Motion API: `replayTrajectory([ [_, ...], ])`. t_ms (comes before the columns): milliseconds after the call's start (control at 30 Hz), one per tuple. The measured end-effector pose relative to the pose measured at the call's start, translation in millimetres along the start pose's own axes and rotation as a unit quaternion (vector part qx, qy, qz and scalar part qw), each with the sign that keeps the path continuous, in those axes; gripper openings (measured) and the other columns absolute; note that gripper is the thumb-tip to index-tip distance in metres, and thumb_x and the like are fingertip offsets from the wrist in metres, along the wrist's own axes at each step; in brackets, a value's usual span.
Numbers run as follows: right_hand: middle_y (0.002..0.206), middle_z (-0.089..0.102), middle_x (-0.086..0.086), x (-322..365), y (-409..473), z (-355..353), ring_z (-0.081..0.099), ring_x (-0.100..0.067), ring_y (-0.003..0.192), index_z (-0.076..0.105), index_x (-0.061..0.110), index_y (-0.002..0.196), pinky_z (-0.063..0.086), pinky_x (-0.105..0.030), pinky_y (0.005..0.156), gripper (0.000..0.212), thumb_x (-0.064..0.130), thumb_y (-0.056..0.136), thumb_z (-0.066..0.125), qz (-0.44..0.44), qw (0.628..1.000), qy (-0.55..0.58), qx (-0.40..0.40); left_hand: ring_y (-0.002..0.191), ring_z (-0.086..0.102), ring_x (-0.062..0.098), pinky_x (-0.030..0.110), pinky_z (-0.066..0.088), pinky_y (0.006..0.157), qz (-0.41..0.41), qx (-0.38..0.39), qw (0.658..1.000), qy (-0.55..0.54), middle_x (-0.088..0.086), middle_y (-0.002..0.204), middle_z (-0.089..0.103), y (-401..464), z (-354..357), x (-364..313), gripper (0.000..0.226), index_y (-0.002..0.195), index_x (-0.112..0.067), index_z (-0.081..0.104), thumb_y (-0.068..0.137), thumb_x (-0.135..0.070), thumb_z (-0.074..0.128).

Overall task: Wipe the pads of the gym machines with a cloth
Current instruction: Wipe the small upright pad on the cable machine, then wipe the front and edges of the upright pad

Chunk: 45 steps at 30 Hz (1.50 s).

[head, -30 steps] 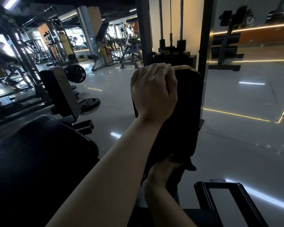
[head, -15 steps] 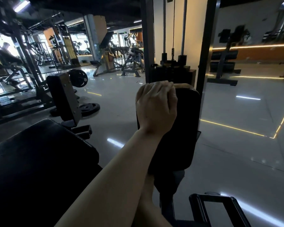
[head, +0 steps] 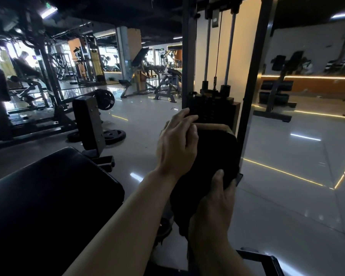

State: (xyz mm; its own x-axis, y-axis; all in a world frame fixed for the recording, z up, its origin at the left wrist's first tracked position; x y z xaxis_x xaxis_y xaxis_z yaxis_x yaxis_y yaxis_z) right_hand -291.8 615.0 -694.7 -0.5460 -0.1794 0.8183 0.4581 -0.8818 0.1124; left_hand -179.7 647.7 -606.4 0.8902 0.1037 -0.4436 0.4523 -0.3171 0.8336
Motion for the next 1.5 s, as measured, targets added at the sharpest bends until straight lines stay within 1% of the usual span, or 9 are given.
replayTrajectory([
  [100, 0.102, 0.065, 0.015, 27.8, 10.1, 11.5, 0.065, 0.000, 0.088, 0.052, 0.043, 0.110, 0.052, -0.022, 0.074, 0.018, 0.035, 0.098, 0.041, -0.009, 1.000, -0.014, 0.024, 0.122, 0.052, 0.019, 0.045, 0.046, 0.096, -0.018, 0.010, 0.999, 0.028, 0.007, 0.133, 0.057, 6.0, -3.6, -2.9, 0.046, 0.118, -0.010, 0.064, 0.091, -0.034, 0.035],
  [233, 0.108, 0.064, -0.006, 78.7, 26.2, 39.2, 0.065, -0.018, 0.097, 0.055, 0.022, 0.116, 0.055, -0.034, 0.083, 0.033, 0.041, 0.091, 0.045, -0.058, 0.996, -0.059, 0.026, 0.121, 0.052, 0.019, 0.046, 0.046, 0.096, -0.044, 0.026, 0.998, 0.045, 0.007, 0.132, 0.057, 23.9, -13.1, -13.1, 0.046, 0.118, -0.011, 0.065, 0.092, -0.034, 0.035],
  [367, 0.102, 0.061, -0.018, 135.7, 52.5, 74.5, 0.063, -0.032, 0.091, 0.056, 0.034, 0.089, 0.053, -0.049, 0.081, 0.016, 0.048, 0.088, 0.050, -0.061, 0.991, -0.117, 0.025, 0.119, 0.054, 0.021, 0.046, 0.047, 0.095, -0.071, 0.028, 0.996, 0.051, 0.008, 0.129, 0.059, 59.9, -30.2, -33.5, 0.043, 0.116, -0.011, 0.066, 0.091, -0.031, 0.036],
  [533, 0.094, 0.063, 0.000, 219.7, 74.2, 125.5, 0.064, -0.022, 0.092, 0.054, 0.031, 0.092, 0.054, -0.038, 0.080, 0.006, 0.036, 0.091, 0.055, -0.013, 0.990, -0.121, 0.071, 0.121, 0.052, 0.021, 0.045, 0.046, 0.097, -0.089, 0.034, 0.993, 0.064, 0.007, 0.132, 0.057, 127.1, -72.0, -83.1, 0.041, 0.116, -0.014, 0.065, 0.092, -0.030, 0.037],
  [733, 0.111, 0.058, -0.007, 334.2, 73.6, 189.1, 0.063, -0.022, 0.094, 0.055, 0.039, 0.087, 0.056, -0.046, 0.082, 0.008, 0.043, 0.085, 0.061, -0.041, 0.978, -0.182, 0.098, 0.122, 0.052, 0.022, 0.043, 0.045, 0.097, -0.079, 0.039, 0.991, 0.105, 0.007, 0.133, 0.056, 222.8, -140.2, -171.8, 0.033, 0.118, -0.013, 0.065, 0.093, -0.021, 0.044],
  [1033, 0.123, 0.047, -0.005, 474.4, 51.3, 256.9, 0.056, -0.019, 0.101, 0.049, 0.036, 0.092, 0.052, -0.037, 0.087, 0.020, 0.048, 0.083, 0.062, -0.072, 0.967, -0.185, 0.161, 0.122, 0.052, 0.023, 0.044, 0.047, 0.095, -0.060, 0.016, 0.982, 0.176, 0.007, 0.132, 0.056, 309.9, -216.5, -290.5, 0.036, 0.118, -0.012, 0.064, 0.092, -0.024, 0.042],
  [1167, 0.115, 0.056, -0.009, 510.4, 29.8, 271.0, 0.059, -0.021, 0.097, 0.055, 0.030, 0.093, 0.053, -0.043, 0.087, 0.042, 0.065, 0.070, 0.059, -0.083, 0.958, -0.185, 0.205, 0.122, 0.053, 0.021, 0.045, 0.049, 0.092, -0.050, -0.007, 0.979, 0.198, 0.005, 0.132, 0.057, 321.1, -246.7, -323.0, 0.036, 0.118, -0.013, 0.064, 0.093, -0.026, 0.041],
  [1267, 0.109, 0.059, -0.007, 526.4, 12.8, 276.9, 0.059, -0.017, 0.092, 0.054, 0.032, 0.089, 0.052, -0.039, 0.082, 0.023, 0.052, 0.081, 0.060, -0.078, 0.957, -0.174, 0.221, 0.119, 0.055, 0.021, 0.044, 0.050, 0.090, -0.037, -0.001, 0.975, 0.221, 0.004, 0.132, 0.056, 321.8, -272.3, -350.3, 0.038, 0.119, -0.013, 0.064, 0.094, -0.028, 0.040],
  [1500, 0.093, 0.063, -0.006, 544.1, -60.0, 317.6, 0.059, -0.015, 0.079, 0.057, 0.021, 0.094, 0.048, -0.031, 0.068, 0.021, 0.041, 0.089, 0.059, -0.090, 0.946, -0.151, 0.272, 0.120, 0.052, 0.023, 0.037, 0.044, 0.096, -0.076, -0.041, 0.951, 0.298, 0.004, 0.134, 0.054, 302.8, -371.6, -387.8, 0.040, 0.120, -0.013, 0.064, 0.091, -0.024, 0.039],
])
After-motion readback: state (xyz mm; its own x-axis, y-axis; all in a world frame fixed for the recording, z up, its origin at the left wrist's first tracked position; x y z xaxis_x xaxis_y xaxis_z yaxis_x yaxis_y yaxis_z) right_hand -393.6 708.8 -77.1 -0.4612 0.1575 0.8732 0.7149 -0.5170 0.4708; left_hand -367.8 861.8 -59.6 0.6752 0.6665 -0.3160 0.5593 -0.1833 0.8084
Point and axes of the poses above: each hand's wrist, its own y-axis towards the middle knuckle, its own z-axis out of the palm, x = y × z, the point moved 6 cm from there along y, towards the middle knuckle
